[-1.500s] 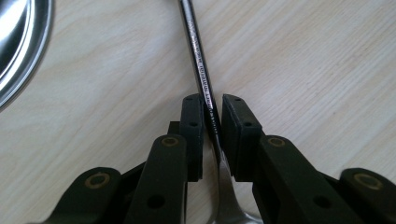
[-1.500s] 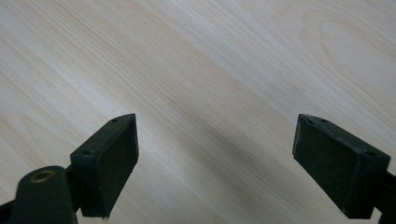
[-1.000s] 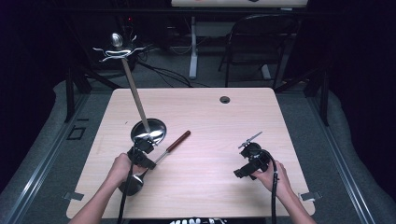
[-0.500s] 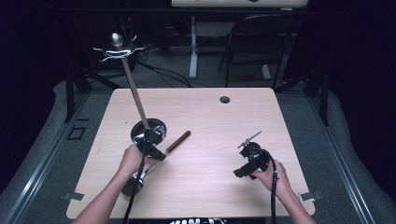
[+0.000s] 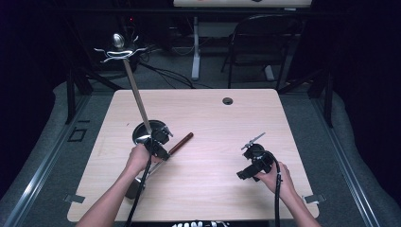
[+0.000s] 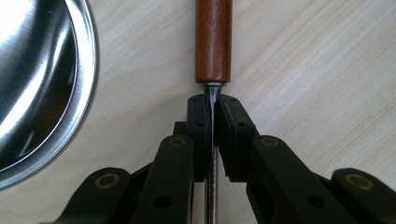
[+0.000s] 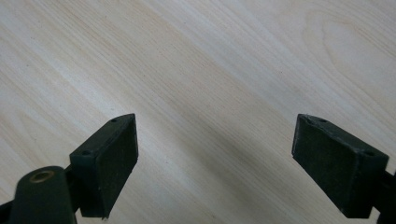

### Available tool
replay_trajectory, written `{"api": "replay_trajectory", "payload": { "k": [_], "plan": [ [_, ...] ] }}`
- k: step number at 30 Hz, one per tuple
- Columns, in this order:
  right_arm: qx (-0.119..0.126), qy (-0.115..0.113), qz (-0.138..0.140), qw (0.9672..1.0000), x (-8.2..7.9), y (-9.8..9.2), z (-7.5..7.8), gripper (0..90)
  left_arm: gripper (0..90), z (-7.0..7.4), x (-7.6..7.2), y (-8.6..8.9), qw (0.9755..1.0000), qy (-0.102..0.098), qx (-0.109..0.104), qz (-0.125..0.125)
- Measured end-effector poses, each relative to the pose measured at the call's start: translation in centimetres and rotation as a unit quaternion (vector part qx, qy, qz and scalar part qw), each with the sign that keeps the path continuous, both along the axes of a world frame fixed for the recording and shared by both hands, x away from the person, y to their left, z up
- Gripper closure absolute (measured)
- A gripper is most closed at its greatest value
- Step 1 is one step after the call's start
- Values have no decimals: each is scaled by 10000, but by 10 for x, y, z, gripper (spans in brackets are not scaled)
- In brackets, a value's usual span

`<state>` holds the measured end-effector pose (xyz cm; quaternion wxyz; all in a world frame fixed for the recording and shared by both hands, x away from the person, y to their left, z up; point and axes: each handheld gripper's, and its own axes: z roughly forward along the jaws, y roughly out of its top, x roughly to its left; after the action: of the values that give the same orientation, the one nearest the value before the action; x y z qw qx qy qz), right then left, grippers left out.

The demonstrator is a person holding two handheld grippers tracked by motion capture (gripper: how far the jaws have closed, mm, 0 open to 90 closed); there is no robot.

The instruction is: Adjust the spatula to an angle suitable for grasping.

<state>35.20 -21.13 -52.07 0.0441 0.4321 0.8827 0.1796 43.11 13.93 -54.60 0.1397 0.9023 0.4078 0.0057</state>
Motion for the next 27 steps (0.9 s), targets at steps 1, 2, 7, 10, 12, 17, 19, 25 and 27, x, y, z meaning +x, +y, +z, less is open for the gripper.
{"api": "replay_trajectory", "payload": {
  "k": [1,2,7,10,12,17,19,25,27],
  "plan": [
    [45,-21,-34,10000,0,0,-1,144,830,0,0,-1,10000,-2,31,-13],
    [-36,-22,-4,10000,0,0,0,144,830,0,-1,-1,10000,-17,42,-11],
    [-84,14,49,10000,0,-1,1,144,828,0,-2,-5,9997,-96,219,-48],
    [-102,-15,40,9999,-1,1,1,145,829,-1,-3,-6,9995,-137,267,-54],
    [-76,-11,63,10000,0,2,0,145,832,0,-4,-7,9995,-151,279,-56],
    [-102,25,98,9999,0,2,-1,145,839,-1,-4,-7,9996,-194,210,-73],
    [112,-108,-89,9998,-2,3,-5,145,840,0,-6,-7,9996,-188,205,-63],
    [-108,-1,66,9999,0,2,-2,145,842,9,-8,-3,9993,-370,72,-78],
    [-122,17,90,9999,0,2,-2,145,842,13,-9,-1,9988,-477,22,-105]
  ]
}}
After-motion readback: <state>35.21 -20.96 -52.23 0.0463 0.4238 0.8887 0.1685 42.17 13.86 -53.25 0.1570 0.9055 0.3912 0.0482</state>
